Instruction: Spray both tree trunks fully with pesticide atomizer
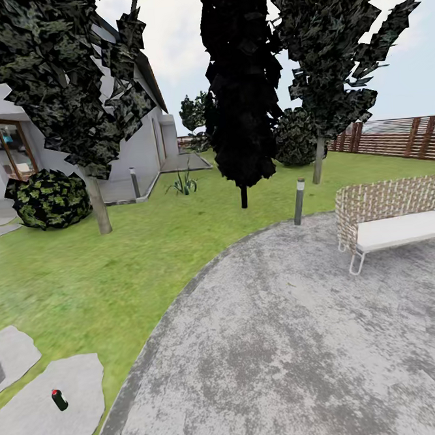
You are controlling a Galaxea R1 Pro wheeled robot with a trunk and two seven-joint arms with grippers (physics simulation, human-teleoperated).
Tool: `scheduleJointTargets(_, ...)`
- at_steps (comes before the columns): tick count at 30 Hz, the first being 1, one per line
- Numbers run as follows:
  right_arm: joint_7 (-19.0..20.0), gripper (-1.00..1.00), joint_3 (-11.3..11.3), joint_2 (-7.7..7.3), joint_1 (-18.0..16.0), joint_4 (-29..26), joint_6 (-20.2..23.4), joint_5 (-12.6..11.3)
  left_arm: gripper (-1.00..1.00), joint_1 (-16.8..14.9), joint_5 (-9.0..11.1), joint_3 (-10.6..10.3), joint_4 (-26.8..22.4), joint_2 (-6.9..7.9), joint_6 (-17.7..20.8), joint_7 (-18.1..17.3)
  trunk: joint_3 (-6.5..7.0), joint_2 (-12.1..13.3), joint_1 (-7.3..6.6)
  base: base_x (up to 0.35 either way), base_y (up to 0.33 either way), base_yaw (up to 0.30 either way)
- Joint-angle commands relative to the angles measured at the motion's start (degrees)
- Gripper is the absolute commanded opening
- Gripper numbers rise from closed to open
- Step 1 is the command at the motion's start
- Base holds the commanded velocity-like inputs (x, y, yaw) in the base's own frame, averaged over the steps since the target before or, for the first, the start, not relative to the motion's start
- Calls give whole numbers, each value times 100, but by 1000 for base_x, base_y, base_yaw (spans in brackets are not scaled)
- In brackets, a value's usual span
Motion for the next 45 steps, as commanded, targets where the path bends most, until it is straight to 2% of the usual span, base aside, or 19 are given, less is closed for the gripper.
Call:
scheduleJointTargets(1,-33,100,14,33,-34,-33,-33,3,100,18,24,9,-9,33,-33,-9,-3,-1,0,0,0,0)
scheduleJointTargets(6,-24,100,10,194,-81,-183,-194,1,100,27,11,9,17,46,-192,6,-3,-1,0,0,0,0)
scheduleJointTargets(9,-19,100,9,277,-83,-152,-95,0,100,33,9,10,36,47,-93,8,-3,-1,0,0,0,0)
scheduleJointTargets(19,-18,100,-3,295,-85,-149,72,-1,100,34,26,28,19,59,0,25,-3,-1,0,0,0,0)
scheduleJointTargets(22,-23,100,1,253,-84,-154,1,6,100,29,109,93,-31,149,-13,50,-3,-1,0,0,0,0)
scheduleJointTargets(26,-20,100,11,124,-87,-213,-127,11,100,11,238,211,-57,277,-140,55,-3,-1,0,0,0,0)
scheduleJointTargets(29,-11,100,29,40,-88,-225,-224,16,100,8,290,207,-54,282,-236,53,-3,-1,0,0,0,0)
scheduleJointTargets(33,-14,100,23,50,-89,-228,-248,14,100,6,314,229,-65,322,-303,58,-3,-1,0,0,0,0)
scheduleJointTargets(38,-18,100,11,17,-89,-320,-330,10,100,-18,318,232,-276,339,-700,61,-3,-1,0,0,0,0)
scheduleJointTargets(41,-24,100,10,1,-89,-525,-526,11,100,-21,317,230,-479,342,-1012,61,-3,-1,0,0,0,0)
scheduleJointTargets(43,-27,100,6,-57,-89,-716,-702,10,100,-40,316,229,-623,351,-1170,61,-3,-1,0,0,0,0)
scheduleJointTargets(45,-33,100,-11,-227,-89,-1072,-982,5,100,-120,311,230,-818,363,-1252,61,-3,-1,0,0,0,0)
